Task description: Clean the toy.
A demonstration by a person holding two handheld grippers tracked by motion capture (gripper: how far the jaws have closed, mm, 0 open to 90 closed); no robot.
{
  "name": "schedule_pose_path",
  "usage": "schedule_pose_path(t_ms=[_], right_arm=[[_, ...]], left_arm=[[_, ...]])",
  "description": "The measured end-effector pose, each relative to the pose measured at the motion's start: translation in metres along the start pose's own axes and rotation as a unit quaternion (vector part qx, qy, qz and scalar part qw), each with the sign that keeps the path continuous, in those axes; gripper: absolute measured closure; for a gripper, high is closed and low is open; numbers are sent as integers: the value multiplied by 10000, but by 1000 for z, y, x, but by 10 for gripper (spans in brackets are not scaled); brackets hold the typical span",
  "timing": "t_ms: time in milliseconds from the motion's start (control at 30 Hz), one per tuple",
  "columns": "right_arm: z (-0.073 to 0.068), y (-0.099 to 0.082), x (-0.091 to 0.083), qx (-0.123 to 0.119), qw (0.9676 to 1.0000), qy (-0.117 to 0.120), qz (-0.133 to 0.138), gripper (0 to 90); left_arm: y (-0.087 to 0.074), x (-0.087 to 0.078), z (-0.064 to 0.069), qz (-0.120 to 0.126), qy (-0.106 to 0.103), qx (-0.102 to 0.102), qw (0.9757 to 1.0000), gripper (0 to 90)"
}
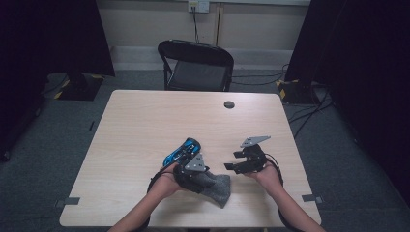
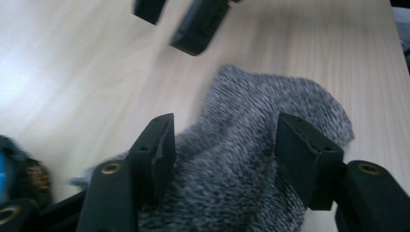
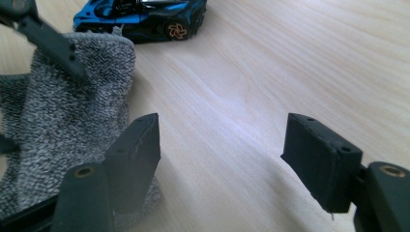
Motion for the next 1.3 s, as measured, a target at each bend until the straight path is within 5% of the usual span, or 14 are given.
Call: schedule_pose_path(t_ms=[367, 633, 700, 800, 967, 1100, 1200, 1300], right_arm=[[-3, 23, 10, -79, 10000, -56, 4, 257], [-14, 55, 24, -377, 9992, -117, -2, 205], [-17, 64, 27, -432, 9990, -98, 55, 199], [-20, 76, 31, -442, 9989, -17, 123, 192], [-31, 94, 37, -584, 9980, 38, 232, 175], [-39, 102, 44, -683, 9974, 35, 244, 174], [-44, 107, 51, -655, 9975, 74, 241, 170], [-54, 112, 62, -690, 9972, 145, 245, 155]], left_arm=[[-17, 16, 2, -451, -23, 76, 9989, 526], [-17, 13, 1, -334, -46, -381, 9987, 779], [-16, 8, 2, -313, -115, -551, 9979, 794], [-17, -8, -1, -276, 10, -597, 9978, 798], [-34, -48, -13, -101, 273, -955, 9950, 797], [-63, -86, -31, -5, 704, -1350, 9883, 794], [-89, -113, -52, 94, 1108, -1759, 9781, 791], [-114, -131, -70, 133, 1526, -2113, 9654, 786]])
Point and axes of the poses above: each handheld gripper's, and its own axes: x roughly forward along the jaws, y roughly out of its top, z roughly to its right, the point moved 9 cm from there along x, roughly forward along the jaws, and after that the axes turned 9 degrees about -z, right-handed, at the moved point
